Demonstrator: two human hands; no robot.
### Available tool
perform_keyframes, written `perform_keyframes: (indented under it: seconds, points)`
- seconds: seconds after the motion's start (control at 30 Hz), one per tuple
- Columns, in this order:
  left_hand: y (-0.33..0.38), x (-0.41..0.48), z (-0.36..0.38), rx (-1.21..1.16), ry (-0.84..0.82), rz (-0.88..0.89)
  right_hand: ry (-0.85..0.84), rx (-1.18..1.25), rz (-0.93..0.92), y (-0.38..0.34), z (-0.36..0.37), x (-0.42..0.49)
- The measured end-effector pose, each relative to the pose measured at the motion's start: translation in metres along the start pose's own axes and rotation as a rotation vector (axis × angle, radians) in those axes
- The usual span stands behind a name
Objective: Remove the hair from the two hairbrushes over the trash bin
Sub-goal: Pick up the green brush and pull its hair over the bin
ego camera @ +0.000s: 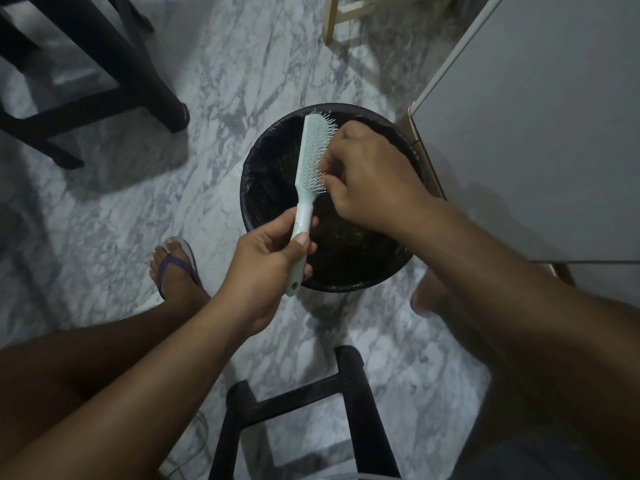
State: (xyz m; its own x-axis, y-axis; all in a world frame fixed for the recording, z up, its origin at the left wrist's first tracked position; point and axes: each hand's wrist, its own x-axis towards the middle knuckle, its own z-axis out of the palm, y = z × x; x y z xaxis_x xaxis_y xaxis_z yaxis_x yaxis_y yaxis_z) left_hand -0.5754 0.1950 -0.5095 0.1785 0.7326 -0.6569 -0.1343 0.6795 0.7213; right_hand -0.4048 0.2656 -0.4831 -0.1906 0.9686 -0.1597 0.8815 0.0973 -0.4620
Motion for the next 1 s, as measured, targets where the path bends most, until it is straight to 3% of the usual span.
perform_keyframes:
  seconds: [0.13, 0.23, 0.37, 0.47, 0.57, 0.63, 0.8, 0.9, 1.0]
  points:
    - [0.002, -0.001, -0.001, 0.025, -0.015, 0.032, 0.091, 0.021, 0.016, -0.006, 0.002, -0.004]
    - [0.002, -0.001, -0.001, 0.003, -0.027, 0.019, 0.053, 0.051, 0.032, -0.006, 0.0, -0.003]
    - [0.001, -0.002, 0.0, -0.076, -0.044, -0.034, -0.008, 0.373, 0.219, 0.001, -0.017, 0.006]
    - [-0.001, -0.001, -0.004, -0.096, -0.042, -0.039, 0.179, 0.647, 0.327, 0.015, -0.042, 0.013]
    - [-0.002, -0.002, -0.004, -0.103, -0.052, -0.024, 0.339, 0.478, 0.312, 0.033, -0.051, 0.018]
    - [-0.002, -0.003, -0.003, -0.107, -0.061, -0.025, 0.289, 0.361, 0.322, 0.03, -0.041, 0.016]
    - [-0.001, -0.005, 0.0, -0.098, -0.118, -0.02, -0.186, 0.689, 0.4, -0.005, -0.003, 0.003]
    - [0.0, -0.006, 0.001, -0.16, -0.148, -0.034, -0.182, 0.748, 0.395, -0.005, -0.006, 0.005]
    - [0.001, -0.005, 0.0, -0.217, -0.153, -0.035, -0.163, 0.474, 0.279, 0.001, -0.014, 0.007]
